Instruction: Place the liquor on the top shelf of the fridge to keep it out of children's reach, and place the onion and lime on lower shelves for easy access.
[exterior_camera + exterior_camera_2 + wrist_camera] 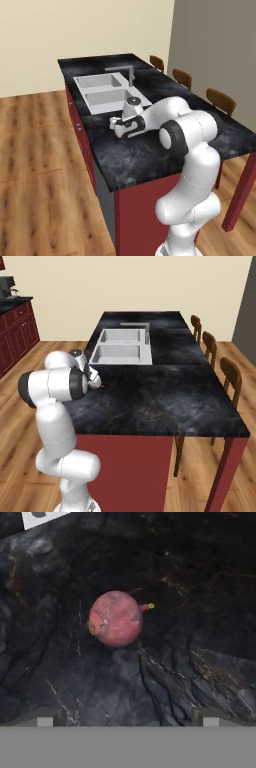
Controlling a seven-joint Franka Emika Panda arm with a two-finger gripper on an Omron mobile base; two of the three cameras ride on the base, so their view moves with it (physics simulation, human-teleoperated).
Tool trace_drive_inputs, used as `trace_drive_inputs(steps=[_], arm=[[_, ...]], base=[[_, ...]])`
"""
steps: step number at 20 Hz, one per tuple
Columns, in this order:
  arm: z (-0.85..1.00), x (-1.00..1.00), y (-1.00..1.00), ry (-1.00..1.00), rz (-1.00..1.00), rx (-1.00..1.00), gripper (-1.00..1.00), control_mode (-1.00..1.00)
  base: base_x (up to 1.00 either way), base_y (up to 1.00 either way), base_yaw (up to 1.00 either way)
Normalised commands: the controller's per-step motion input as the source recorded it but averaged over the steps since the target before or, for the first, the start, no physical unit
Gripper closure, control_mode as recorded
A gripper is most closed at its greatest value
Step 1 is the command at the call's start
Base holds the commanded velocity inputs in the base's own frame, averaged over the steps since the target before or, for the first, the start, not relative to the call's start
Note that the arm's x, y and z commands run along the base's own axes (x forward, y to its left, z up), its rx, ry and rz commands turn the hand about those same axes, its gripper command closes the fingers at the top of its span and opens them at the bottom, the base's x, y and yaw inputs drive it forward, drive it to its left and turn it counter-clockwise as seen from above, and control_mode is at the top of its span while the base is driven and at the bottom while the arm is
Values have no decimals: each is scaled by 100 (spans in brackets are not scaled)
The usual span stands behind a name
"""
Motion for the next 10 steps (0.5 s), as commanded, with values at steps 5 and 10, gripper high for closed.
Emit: trace_drive_inputs(steps=[5, 10], arm=[[-15, 32, 9, 0, -5, 0, -100, -100], [-16, 31, 4, 0, -6, 0, -100, -100]], base=[[0, 0, 0], [0, 0, 0]])
